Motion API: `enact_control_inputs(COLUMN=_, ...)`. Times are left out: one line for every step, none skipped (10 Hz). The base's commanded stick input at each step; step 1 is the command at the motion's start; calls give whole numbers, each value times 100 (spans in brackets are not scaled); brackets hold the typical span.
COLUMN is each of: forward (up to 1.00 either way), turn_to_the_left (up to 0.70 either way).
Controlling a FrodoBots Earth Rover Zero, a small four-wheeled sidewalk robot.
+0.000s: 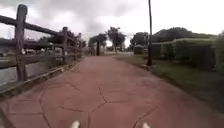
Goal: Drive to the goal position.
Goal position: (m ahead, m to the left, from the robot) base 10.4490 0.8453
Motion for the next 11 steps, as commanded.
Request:
enact_control_inputs(forward=70, turn_to_the_left=0)
enact_control_inputs(forward=70, turn_to_the_left=0)
enact_control_inputs(forward=70, turn_to_the_left=0)
enact_control_inputs(forward=70, turn_to_the_left=0)
enact_control_inputs(forward=70, turn_to_the_left=0)
enact_control_inputs(forward=70, turn_to_the_left=0)
enact_control_inputs(forward=70, turn_to_the_left=0)
enact_control_inputs(forward=70, turn_to_the_left=0)
enact_control_inputs(forward=70, turn_to_the_left=0)
enact_control_inputs(forward=70, turn_to_the_left=0)
enact_control_inputs(forward=70, turn_to_the_left=0)
